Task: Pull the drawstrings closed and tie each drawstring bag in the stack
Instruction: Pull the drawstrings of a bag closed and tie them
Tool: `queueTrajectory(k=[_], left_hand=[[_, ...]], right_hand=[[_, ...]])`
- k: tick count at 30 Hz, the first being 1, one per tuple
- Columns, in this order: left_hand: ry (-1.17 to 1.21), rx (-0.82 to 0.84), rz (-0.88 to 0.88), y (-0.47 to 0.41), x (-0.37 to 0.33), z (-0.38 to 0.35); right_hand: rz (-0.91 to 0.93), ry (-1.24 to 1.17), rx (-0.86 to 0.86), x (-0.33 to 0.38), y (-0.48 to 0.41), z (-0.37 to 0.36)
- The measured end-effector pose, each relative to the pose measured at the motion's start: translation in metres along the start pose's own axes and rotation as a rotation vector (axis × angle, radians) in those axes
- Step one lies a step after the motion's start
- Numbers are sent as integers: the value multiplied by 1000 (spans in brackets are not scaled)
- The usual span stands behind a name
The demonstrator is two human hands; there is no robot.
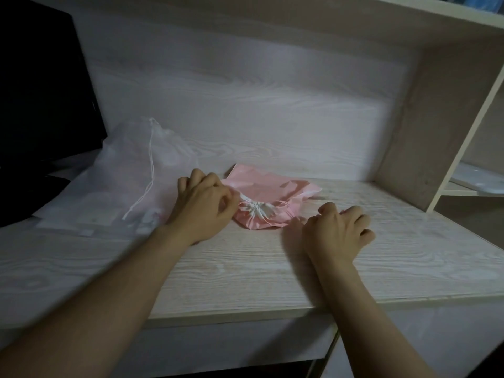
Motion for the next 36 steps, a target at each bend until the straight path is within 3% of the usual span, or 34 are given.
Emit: queueTrajectory(k=[5, 13, 15, 18, 21, 30, 36], left_hand=[[96, -20, -40, -1, -5, 5], [230, -35, -153, 0, -7, 7], [255, -12, -106, 1, -8, 9], [242, 14, -41, 4, -11, 14], [205, 7, -15, 4, -13, 16], [212, -151, 1, 2, -17, 19], [162, -332, -30, -5, -24, 19]], right_hand=[[165, -191, -63, 12, 2, 0], [84, 38, -59, 3, -1, 10], [141, -158, -112, 5, -1, 9], [222, -541, -16, 10, 3, 7], [210, -482, 89, 13, 8, 4], [306, -436, 218, 14, 9, -7], [415, -548, 133, 23, 11, -7]])
Point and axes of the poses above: each hand's wrist, its own y-axis away from the middle knuckle, its own z-axis out of the back of the hand, x = y × z, the point moved 2 cm from there along -y, towards the middle knuckle, and after that the axes turned 15 degrees about -y, right-handed, at the moved point
